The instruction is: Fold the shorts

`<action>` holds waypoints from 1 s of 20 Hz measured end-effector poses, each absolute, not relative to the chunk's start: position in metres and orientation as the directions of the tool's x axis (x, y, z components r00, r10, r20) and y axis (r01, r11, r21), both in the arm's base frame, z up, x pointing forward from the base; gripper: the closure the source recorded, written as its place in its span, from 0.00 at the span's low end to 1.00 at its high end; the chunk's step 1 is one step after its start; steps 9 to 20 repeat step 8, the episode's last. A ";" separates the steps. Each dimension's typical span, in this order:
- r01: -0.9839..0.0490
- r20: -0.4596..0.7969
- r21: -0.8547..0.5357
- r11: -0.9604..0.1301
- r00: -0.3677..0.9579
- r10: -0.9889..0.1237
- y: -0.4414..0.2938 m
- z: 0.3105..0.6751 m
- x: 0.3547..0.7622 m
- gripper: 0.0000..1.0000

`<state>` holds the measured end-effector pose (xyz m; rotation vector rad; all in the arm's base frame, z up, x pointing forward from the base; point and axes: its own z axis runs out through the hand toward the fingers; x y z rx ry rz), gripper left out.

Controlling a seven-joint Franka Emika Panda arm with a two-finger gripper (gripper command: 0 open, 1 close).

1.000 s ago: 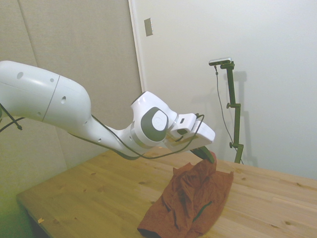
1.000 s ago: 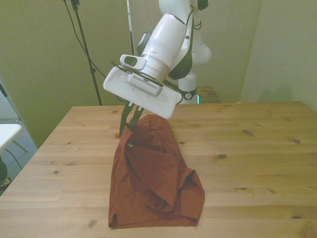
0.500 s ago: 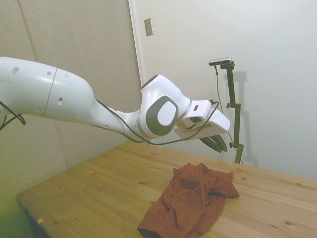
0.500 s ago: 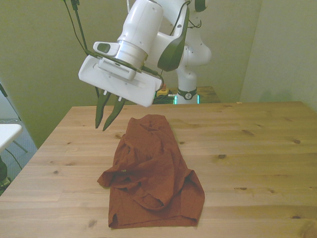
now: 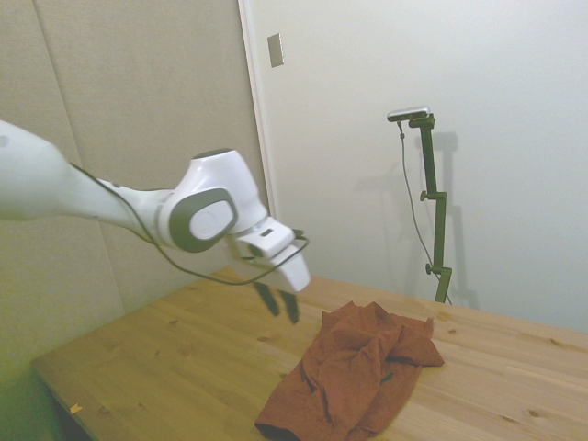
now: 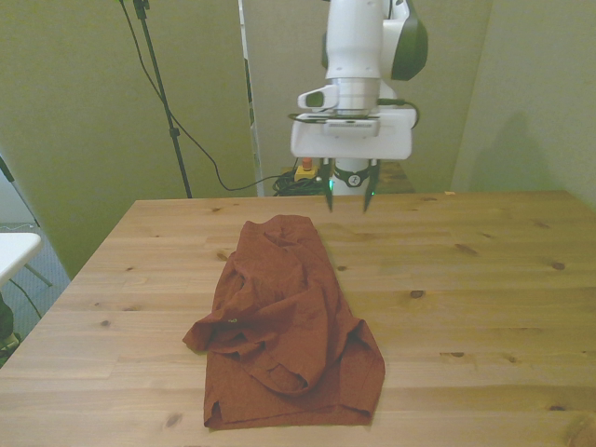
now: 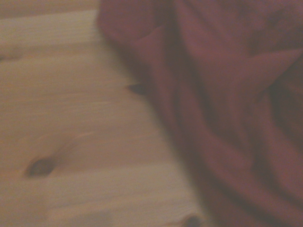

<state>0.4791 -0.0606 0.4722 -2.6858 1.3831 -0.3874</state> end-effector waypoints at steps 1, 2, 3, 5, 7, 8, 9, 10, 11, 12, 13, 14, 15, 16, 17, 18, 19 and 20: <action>-0.785 0.159 -0.200 -0.587 0.565 -0.810 -0.042 0.468 0.461 0.00; -0.784 0.141 -0.201 -0.587 0.570 -0.809 -0.027 0.462 0.441 0.00; -0.783 0.127 -0.202 -0.588 0.575 -0.809 -0.017 0.456 0.424 0.00; -0.782 0.113 -0.201 -0.590 0.580 -0.807 -0.005 0.444 0.389 0.00; -0.784 0.109 -0.207 -0.586 0.577 -0.810 -0.002 0.439 0.360 0.00; -0.784 0.107 -0.209 -0.584 0.576 -0.811 -0.001 0.441 0.347 0.00; -0.784 0.107 -0.209 -0.584 0.576 -0.811 -0.001 0.441 0.347 0.00; -0.784 0.107 -0.209 -0.584 0.576 -0.811 -0.001 0.441 0.347 0.00; -0.784 0.107 -0.209 -0.584 0.576 -0.811 -0.001 0.441 0.347 0.00; -0.784 0.107 -0.209 -0.584 0.576 -0.811 -0.001 0.441 0.347 0.00; -0.784 0.107 -0.209 -0.584 0.576 -0.811 -0.001 0.441 0.347 0.00; -0.784 0.107 -0.209 -0.584 0.576 -0.811 -0.001 0.441 0.347 0.00; -0.784 0.107 -0.209 -0.584 0.576 -0.811 -0.001 0.441 0.347 0.00; -0.784 0.107 -0.209 -0.584 0.576 -0.811 -0.001 0.441 0.347 0.00; -0.784 0.107 -0.209 -0.584 0.576 -0.811 -0.001 0.441 0.347 0.00; -0.784 0.107 -0.209 -0.584 0.576 -0.811 -0.001 0.441 0.347 0.00; -0.784 0.107 -0.209 -0.584 0.576 -0.811 -0.001 0.441 0.347 0.00; -0.784 0.107 -0.209 -0.584 0.576 -0.811 -0.001 0.441 0.347 0.00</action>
